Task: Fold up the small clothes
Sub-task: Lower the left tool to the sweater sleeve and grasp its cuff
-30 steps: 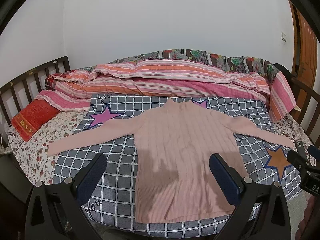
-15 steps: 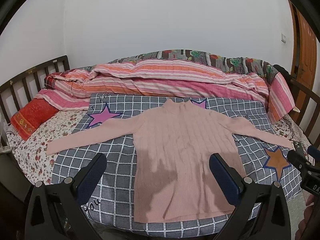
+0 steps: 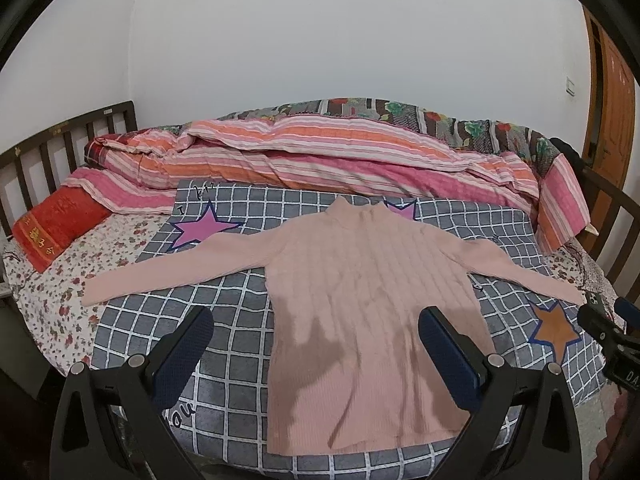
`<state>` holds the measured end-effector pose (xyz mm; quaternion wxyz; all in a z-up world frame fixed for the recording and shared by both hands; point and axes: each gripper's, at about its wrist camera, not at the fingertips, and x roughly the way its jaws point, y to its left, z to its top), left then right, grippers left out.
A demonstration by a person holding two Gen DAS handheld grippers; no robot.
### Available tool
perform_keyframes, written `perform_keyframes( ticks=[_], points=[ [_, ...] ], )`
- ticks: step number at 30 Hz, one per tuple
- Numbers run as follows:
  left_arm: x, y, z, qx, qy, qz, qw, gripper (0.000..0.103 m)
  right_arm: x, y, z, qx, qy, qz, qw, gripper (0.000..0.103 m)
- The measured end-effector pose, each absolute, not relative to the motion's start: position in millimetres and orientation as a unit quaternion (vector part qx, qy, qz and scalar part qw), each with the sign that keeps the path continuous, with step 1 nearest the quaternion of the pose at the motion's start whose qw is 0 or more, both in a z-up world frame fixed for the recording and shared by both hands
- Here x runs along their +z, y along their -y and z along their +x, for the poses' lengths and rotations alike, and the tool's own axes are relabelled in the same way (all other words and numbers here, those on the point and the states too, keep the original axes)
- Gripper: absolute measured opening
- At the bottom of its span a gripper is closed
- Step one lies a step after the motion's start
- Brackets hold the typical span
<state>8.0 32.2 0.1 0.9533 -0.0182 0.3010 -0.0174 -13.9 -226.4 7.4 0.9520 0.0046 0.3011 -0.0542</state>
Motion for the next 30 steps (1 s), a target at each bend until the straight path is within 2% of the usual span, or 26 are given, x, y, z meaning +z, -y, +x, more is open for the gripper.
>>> perform_keyframes(
  ticks=[7, 11, 18, 24, 30],
  points=[
    [-25, -57, 29, -0.016, -0.307, -0.030, 0.951, 0.103, -10, 221, 5, -0.047, -0.296, -0.008, 0.954, 0.103],
    [-46, -82, 43, -0.003, -0.306, -0.046, 0.951, 0.103, -25, 210, 25, -0.057, -0.320, -0.034, 0.945, 0.103],
    [-97, -166, 82, 0.055, -0.331, -0.130, 0.933, 0.103, -62, 200, 60, -0.061, -0.328, -0.055, 0.941, 0.103],
    [-136, -240, 111, 0.149, -0.342, -0.164, 0.913, 0.102, -89, 207, 98, -0.016, -0.346, -0.014, 0.938, 0.103],
    [-169, -310, 134, 0.217, -0.344, -0.215, 0.888, 0.093, -106, 211, 134, -0.015, -0.341, 0.013, 0.940, 0.103]
  ],
)
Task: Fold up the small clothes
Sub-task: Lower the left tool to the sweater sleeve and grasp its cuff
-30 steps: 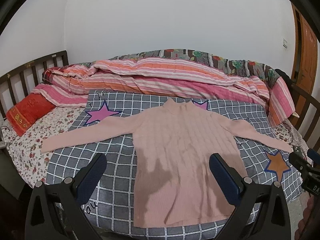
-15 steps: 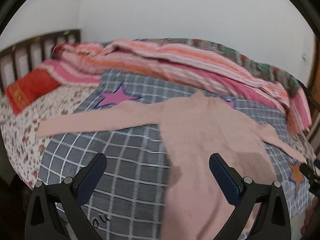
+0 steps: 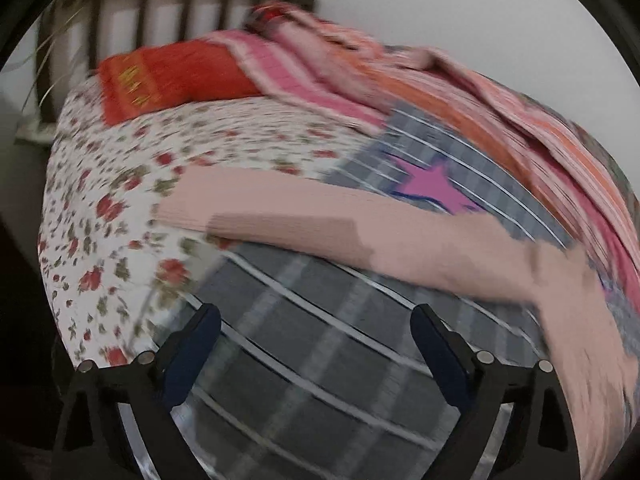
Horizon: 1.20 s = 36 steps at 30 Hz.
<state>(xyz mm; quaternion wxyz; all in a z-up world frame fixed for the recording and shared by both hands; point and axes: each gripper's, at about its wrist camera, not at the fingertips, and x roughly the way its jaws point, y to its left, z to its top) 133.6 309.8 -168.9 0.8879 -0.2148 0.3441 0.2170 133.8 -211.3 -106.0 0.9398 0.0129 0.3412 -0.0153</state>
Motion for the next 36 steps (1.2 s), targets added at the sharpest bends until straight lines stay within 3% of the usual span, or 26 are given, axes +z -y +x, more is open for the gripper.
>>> perform_keyframes(
  ticks=[2, 8, 10, 12, 15, 25, 36],
  points=[
    [-176, -326, 142, 0.228, -0.346, -0.228, 0.881, 0.093, -110, 212, 147, -0.013, -0.342, 0.021, 0.939, 0.103],
    [-184, -363, 165, 0.254, -0.333, -0.245, 0.874, 0.080, -123, 208, 186, -0.001, -0.352, 0.045, 0.935, 0.102],
    [-182, -369, 173, 0.261, -0.326, -0.241, 0.876, 0.064, -126, 206, 197, 0.005, -0.354, 0.051, 0.934, 0.102],
    [-180, -374, 181, 0.264, -0.324, -0.239, 0.876, 0.033, -129, 204, 207, 0.009, -0.355, 0.055, 0.933, 0.102],
    [-172, -371, 190, 0.270, -0.324, -0.216, 0.881, 0.007, -130, 202, 222, 0.017, -0.353, 0.057, 0.934, 0.101],
    [-88, -291, 222, 0.201, -0.271, -0.144, 0.930, 0.007, -115, 228, 226, 0.029, -0.323, 0.068, 0.943, 0.101],
    [-23, -82, 289, 0.037, -0.227, -0.033, 0.973, 0.006, -103, 303, 203, 0.014, -0.298, 0.095, 0.950, 0.101]
  ],
)
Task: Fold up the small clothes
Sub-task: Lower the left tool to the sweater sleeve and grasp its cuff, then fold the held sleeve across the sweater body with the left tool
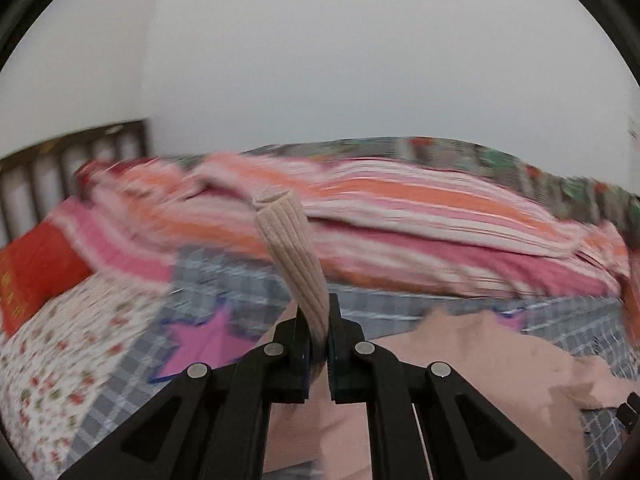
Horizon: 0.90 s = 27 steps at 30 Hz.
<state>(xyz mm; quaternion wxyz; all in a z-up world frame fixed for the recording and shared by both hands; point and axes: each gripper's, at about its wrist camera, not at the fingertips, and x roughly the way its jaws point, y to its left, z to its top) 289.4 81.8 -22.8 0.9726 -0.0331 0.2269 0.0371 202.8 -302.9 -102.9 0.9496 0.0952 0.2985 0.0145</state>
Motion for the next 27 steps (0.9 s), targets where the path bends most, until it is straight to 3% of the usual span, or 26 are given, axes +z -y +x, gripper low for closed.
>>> perform_keyframes(
  ticks=[8, 19, 20, 25, 27],
  points=[
    [-36, 51, 319, -0.060, -0.254, -0.013, 0.965, 0.006, -110, 349, 197, -0.018, -0.290, 0.122, 0.949, 0.100],
    [-106, 188, 318, -0.174, -0.326, 0.026, 0.929, 0.010, -109, 377, 196, -0.030, -0.281, 0.156, 0.946, 0.100],
    [-110, 189, 318, -0.179, -0.335, 0.026, 0.925, 0.012, -111, 378, 198, -0.028, -0.283, 0.160, 0.945, 0.100],
    [-115, 164, 315, -0.167, -0.362, -0.012, 0.917, 0.043, -115, 375, 206, -0.015, -0.294, 0.168, 0.941, 0.100],
    [-110, 140, 306, -0.147, -0.350, -0.016, 0.925, 0.062, -117, 369, 209, -0.005, -0.298, 0.166, 0.940, 0.097]
  ],
)
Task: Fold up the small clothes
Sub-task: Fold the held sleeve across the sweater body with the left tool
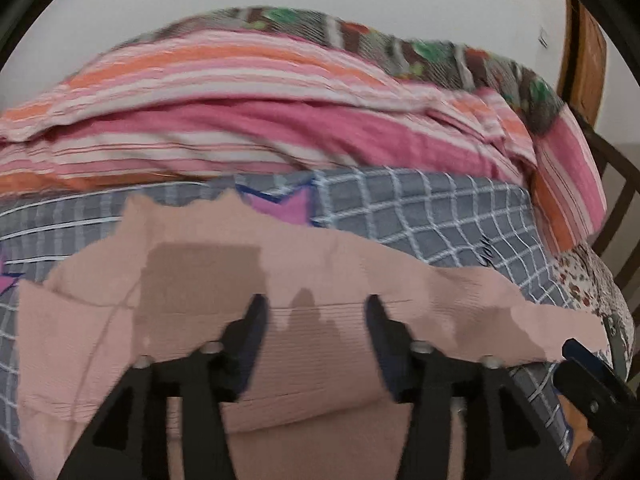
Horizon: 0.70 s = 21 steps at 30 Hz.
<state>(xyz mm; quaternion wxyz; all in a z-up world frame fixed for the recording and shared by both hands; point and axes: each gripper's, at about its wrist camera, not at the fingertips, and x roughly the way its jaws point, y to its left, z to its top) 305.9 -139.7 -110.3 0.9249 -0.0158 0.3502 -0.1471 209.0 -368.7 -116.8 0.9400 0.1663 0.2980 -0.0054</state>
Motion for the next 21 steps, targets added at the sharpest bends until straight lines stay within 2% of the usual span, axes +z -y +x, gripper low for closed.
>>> perform_keyframes(
  ticks=[1, 4, 9, 11, 19, 20, 21],
  points=[
    [-108, 130, 303, -0.134, -0.346, -0.013, 0.929, 0.063, -118, 365, 211, -0.001, -0.300, 0.165, 0.940, 0.095],
    [-106, 98, 293, -0.106, -0.341, -0.006, 0.934, 0.063, -121, 354, 219, 0.023, -0.313, 0.161, 0.936, 0.080],
    [-123, 31, 267, -0.054, -0.370, -0.012, 0.927, 0.063, -133, 328, 238, 0.045, -0.350, 0.145, 0.924, 0.051],
    [-130, 15, 259, -0.041, -0.375, -0.018, 0.926, 0.063, -138, 317, 244, 0.044, -0.365, 0.126, 0.921, 0.048],
    [-152, -19, 246, -0.043, -0.386, -0.036, 0.921, 0.063, -151, 293, 269, 0.013, -0.388, 0.082, 0.918, 0.048],
    [-153, -24, 245, -0.048, -0.385, -0.045, 0.921, 0.063, -155, 290, 273, 0.003, -0.395, 0.071, 0.916, 0.044],
    [-153, -26, 244, -0.056, -0.384, -0.053, 0.920, 0.063, -158, 287, 275, -0.001, -0.399, 0.060, 0.915, 0.032]
  ],
)
